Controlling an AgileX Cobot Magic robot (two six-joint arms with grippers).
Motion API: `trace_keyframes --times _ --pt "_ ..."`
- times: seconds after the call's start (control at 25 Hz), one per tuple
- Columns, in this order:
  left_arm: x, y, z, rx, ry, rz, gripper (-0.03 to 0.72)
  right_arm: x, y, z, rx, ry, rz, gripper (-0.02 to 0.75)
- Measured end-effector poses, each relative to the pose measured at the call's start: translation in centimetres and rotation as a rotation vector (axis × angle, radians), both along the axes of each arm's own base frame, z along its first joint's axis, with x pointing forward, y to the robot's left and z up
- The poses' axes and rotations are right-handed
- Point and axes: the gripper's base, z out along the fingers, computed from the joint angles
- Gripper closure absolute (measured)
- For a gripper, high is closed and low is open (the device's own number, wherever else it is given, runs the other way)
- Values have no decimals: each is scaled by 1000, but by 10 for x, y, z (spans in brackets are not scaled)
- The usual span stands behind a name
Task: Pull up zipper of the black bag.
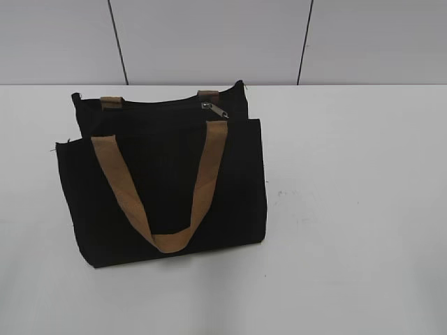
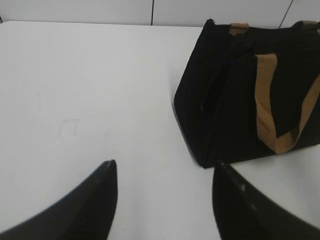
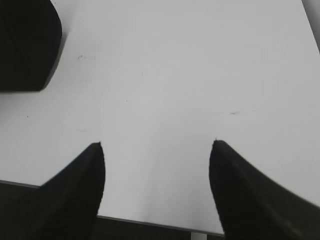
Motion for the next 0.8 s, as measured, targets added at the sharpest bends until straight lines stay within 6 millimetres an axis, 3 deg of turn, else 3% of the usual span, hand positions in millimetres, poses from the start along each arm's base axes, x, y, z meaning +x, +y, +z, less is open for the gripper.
trace_keyframes --times 0.8 --pt "0 0 0 1 -2 0 235 1 0 0 -1 -6 -9 230"
